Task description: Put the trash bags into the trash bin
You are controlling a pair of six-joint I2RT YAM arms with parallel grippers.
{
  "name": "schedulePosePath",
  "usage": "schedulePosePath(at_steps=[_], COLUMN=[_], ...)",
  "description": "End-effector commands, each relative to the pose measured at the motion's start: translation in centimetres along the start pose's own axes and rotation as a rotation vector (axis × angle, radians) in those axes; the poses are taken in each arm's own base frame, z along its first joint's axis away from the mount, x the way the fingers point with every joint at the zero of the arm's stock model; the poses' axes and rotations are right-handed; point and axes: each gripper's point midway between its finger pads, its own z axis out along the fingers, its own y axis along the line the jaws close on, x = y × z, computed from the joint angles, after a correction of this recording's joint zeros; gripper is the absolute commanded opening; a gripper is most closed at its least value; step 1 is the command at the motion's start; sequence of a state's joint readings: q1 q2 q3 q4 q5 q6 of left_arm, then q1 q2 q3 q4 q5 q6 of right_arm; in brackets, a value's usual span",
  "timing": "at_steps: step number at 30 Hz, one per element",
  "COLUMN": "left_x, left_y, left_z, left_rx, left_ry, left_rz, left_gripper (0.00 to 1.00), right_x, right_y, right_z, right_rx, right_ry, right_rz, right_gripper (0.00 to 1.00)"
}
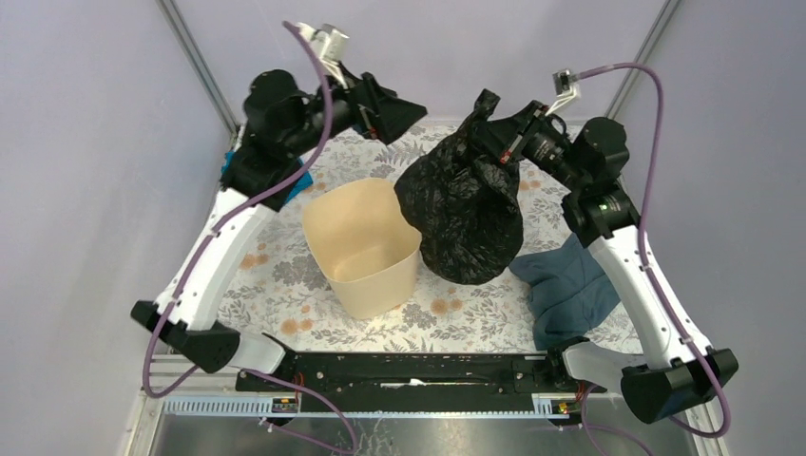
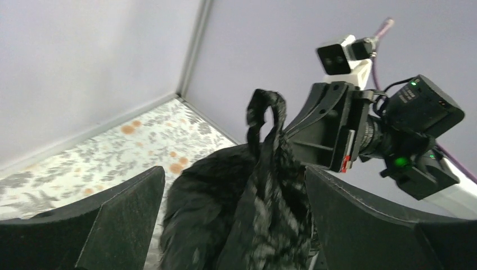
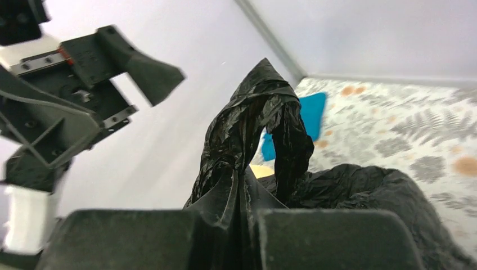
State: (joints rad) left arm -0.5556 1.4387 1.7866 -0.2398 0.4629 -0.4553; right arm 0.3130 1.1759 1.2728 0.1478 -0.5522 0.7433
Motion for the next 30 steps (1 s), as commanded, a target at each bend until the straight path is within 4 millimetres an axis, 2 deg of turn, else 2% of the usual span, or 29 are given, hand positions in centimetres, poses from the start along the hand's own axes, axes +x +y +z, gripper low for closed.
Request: schedulePosePath(at_steps=[1,4,7,11,14,17,22,25,26,28,30], left_x=[-2.5,-3.3,-3.3,-1.3,0.1,2.3,5.5,6.4,6.5,6.8,6.9], left_y=[-0.5,0.1,1.5,4.8,7.3,9.4,10.7,11.0,11.0,11.0,11.0], left_z=[-4.1,-6.4,-8.9,-12.8,-16.2,-18.6,-20.8,-21.9,-22.2,-22.6,-23.1], left_rx=[-0.049,-0.136,-0.273,-0.494,-0.673,-0.808,-0.882,-0.918,-0.927,-0.935,-0.945], left_ry=[-0.051,-0.086,-0.128,-0.166,-0.188,-0.164,-0.127,-0.12,-0.118,-0.116,-0.122], left_rz=[0.101,0.124,0.123,0.093,0.104,0.089,0.059,0.056,0.054,0.053,0.053], left_gripper=[0.99,0.99,0.99,0.99,0.99,0.99,0.99,0.99,0.99,0.99,0.99], right_x=[-5.0,-6.7,-8.9,-11.6,-12.6,-13.6,-12.5,-10.9,-10.2,-9.4,-8.5], right_y=[0.7,0.9,2.8,7.7,11.5,15.3,20.1,23.1,23.6,25.8,26.9], right_z=[-2.2,-2.7,-2.6,-1.5,-0.2,0.6,3.3,5.0,6.0,6.2,6.5], right_rx=[0.146,0.197,0.17,0.023,-0.134,-0.316,-0.518,-0.617,-0.64,-0.705,-0.741], right_ry=[-0.161,-0.19,-0.228,-0.24,-0.221,-0.246,-0.188,-0.142,-0.121,-0.102,-0.089], right_rz=[-0.229,-0.289,-0.347,-0.358,-0.292,-0.22,-0.098,-0.055,-0.037,-0.015,0.007], right_gripper=[0.0,0.0,0.0,0.0,0.0,0.0,0.0,0.0,0.0,0.0,0.0])
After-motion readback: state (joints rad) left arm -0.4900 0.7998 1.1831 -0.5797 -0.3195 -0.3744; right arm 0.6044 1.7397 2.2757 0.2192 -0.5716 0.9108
